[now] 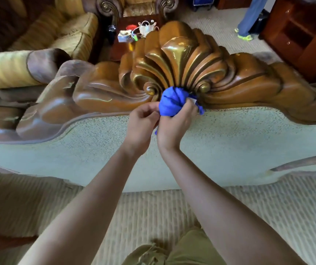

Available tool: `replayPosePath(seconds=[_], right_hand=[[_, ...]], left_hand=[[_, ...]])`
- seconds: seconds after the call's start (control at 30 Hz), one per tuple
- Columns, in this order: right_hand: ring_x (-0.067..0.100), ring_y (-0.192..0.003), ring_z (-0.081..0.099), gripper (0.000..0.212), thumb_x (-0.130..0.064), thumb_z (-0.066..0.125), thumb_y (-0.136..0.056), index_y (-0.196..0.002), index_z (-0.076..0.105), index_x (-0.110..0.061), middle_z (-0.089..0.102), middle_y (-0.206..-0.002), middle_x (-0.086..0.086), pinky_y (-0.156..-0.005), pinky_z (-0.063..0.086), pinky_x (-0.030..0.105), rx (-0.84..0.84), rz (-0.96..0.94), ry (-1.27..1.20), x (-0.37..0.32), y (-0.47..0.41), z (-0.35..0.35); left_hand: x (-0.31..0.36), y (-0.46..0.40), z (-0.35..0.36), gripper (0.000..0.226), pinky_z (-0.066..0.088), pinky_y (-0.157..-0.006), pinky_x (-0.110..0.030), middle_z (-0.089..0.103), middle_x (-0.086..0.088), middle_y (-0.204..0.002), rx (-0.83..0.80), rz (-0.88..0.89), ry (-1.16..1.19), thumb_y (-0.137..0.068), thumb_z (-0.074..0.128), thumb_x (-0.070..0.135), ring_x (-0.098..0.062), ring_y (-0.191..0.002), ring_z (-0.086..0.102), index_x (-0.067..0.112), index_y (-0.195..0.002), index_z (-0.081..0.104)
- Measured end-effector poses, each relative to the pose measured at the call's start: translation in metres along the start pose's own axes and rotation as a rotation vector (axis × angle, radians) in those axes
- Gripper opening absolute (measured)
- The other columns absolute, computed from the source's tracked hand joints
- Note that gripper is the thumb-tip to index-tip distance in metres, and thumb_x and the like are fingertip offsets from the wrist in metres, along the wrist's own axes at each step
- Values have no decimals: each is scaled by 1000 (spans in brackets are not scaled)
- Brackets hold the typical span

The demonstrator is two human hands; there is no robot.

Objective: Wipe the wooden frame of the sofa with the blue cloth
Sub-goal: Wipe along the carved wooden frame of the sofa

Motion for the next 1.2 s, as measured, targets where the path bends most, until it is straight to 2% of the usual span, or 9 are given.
replayPosePath(seconds=[0.17, 0.37, 0.47, 0.57, 0.8, 0.87, 0.97, 1.13, 1.2], right_hand=[[33, -104, 51, 32, -4, 51, -77, -107, 53, 7, 51, -105, 19, -89, 39, 30, -129, -4, -25, -25, 48, 43], [40, -115, 49, 45, -1, 48, -75, -118, 54, 9, 51, -118, 25, -99, 39, 42, -313, -145, 103, -37, 59, 63], [36, -110, 52, 40, 1, 52, -76, -115, 57, 5, 54, -117, 21, -91, 44, 38, -379, -325, 285, -23, 55, 46], [31, -99, 51, 52, 7, 57, -64, -115, 60, 0, 58, -110, 16, -80, 48, 35, -354, -406, 442, -17, 49, 39], [34, -81, 58, 46, -11, 45, -60, -99, 69, -7, 61, -96, 14, -63, 47, 36, -275, -412, 552, -20, 37, 31], [34, -83, 58, 43, -11, 47, -63, -100, 68, -9, 60, -95, 13, -66, 46, 36, -268, -398, 594, -14, 38, 26], [33, -85, 58, 42, -6, 66, -59, -101, 67, -12, 57, -92, 11, -67, 43, 35, -295, -389, 660, -12, 38, 24], [32, -83, 56, 54, -5, 72, -57, -110, 64, -11, 56, -90, 10, -61, 43, 33, -389, -425, 746, -10, 42, 26], [35, -89, 56, 59, -9, 73, -62, -119, 60, -9, 57, -100, 14, -62, 46, 37, -459, -403, 729, -10, 45, 31]], left_hand=[[28, 12, -61, 43, 45, -79, -40, 70, -13, -84, 82, 39, -6, -75, 40, -17, -28, -86, 60, 8, -84, 73], [46, 20, -95, 34, 47, -82, -27, 67, -9, -91, 192, 61, -51, -78, 40, -11, -18, -88, 60, -1, -102, 63], [50, 34, -95, 28, 47, -85, -21, 62, -3, -98, 330, 196, -423, -76, 45, 2, -10, -90, 60, 12, -98, 60], [45, 41, -89, 27, 49, -88, -33, 55, 0, -96, 341, 344, -727, -76, 46, 9, -19, -92, 58, 12, -97, 63], [39, 21, -76, 36, 35, -81, -18, 54, -11, -101, 219, 271, -1024, -82, 55, 13, -24, -93, 54, 6, -116, 63], [31, 17, -68, 29, 32, -75, -17, 57, -14, -99, 168, 238, -1083, -83, 57, 9, -27, -93, 52, 3, -111, 63], [25, 18, -60, 14, 38, -70, -30, 59, -16, -87, 163, 262, -1125, -82, 50, 9, -33, -84, 53, 1, -89, 60], [27, 14, -62, 22, 45, -63, -43, 65, -15, -79, 179, 186, -1105, -72, 39, 16, -36, -73, 58, 2, -78, 54], [31, 10, -63, 31, 44, -63, -39, 65, -15, -77, 187, 130, -1041, -65, 33, 15, -36, -72, 55, -1, -79, 56]])
Point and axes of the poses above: each hand's wrist, its own y-axis away from the middle knuckle, its own z-axis out of the palm, x = y × z, the point moved 5 cm from there along -y, towards the middle knuckle
